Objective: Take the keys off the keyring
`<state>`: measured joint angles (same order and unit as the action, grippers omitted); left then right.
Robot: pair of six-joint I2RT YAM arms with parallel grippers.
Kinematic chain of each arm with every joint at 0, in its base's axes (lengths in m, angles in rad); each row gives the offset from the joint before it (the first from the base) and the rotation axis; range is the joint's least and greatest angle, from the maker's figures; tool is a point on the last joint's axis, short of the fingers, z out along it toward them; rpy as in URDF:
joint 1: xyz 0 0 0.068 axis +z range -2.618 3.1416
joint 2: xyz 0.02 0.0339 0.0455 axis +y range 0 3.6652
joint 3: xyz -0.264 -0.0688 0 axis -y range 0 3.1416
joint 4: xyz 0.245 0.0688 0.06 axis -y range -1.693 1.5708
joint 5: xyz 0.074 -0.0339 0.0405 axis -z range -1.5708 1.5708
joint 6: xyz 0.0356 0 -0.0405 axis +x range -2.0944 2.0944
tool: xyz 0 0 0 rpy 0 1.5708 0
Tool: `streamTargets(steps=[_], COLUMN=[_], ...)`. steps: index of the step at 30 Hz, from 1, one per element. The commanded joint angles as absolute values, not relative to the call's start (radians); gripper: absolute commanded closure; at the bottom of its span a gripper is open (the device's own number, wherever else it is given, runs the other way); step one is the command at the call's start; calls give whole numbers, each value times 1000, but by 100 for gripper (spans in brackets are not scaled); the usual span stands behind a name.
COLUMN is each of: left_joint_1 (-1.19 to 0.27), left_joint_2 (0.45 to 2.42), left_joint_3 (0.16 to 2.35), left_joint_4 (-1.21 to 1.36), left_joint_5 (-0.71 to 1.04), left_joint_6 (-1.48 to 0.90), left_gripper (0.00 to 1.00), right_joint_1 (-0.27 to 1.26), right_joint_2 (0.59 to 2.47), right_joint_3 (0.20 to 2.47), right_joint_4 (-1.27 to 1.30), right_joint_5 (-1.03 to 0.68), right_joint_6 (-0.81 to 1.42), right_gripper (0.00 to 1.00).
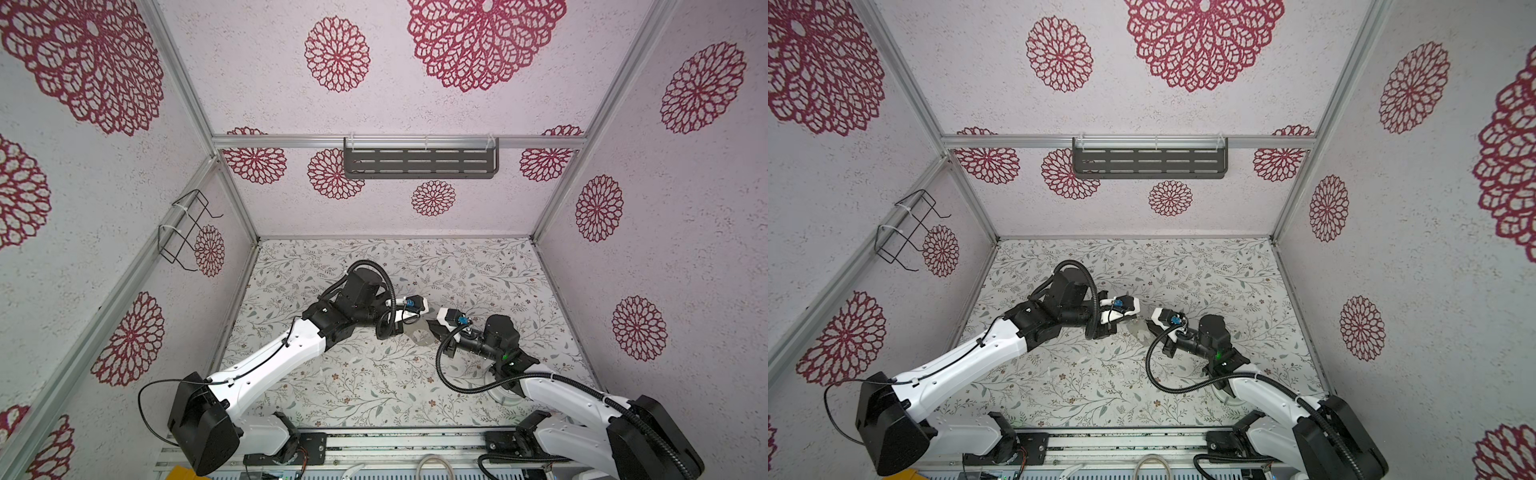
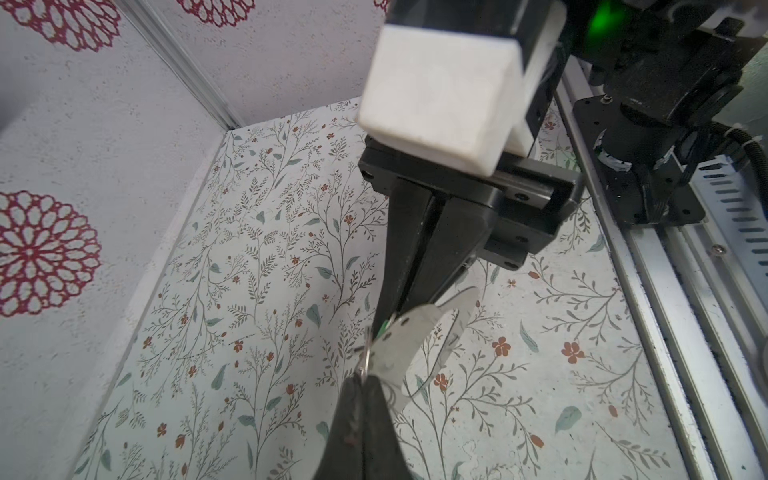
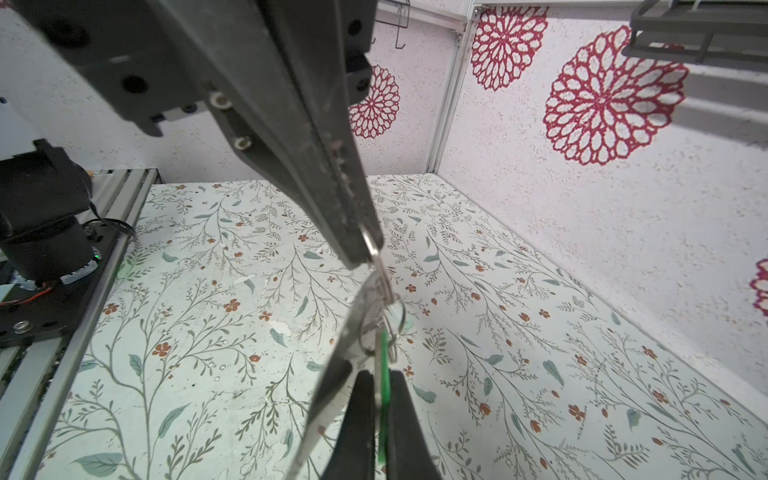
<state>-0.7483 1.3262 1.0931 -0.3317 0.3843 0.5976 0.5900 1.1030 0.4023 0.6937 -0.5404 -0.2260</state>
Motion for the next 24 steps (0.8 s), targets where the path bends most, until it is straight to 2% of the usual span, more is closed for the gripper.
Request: streamTargets(steps=[1, 24], left_joint_1=[-770, -775], left_joint_2=[1284, 1262], left_joint_3=[1055, 994], left_joint_4=[-168, -46], left_joint_5=[281, 160], left_joint_6=[599, 571], left_gripper=[100, 100], right_joint_1=[595, 595], right_joint_2=[1081, 1002], right_joint_3=[445, 512], right_joint_4=[667, 466], right_joint_5=[-485, -345], right_joint_6=[-263, -389], right_gripper=[100, 100])
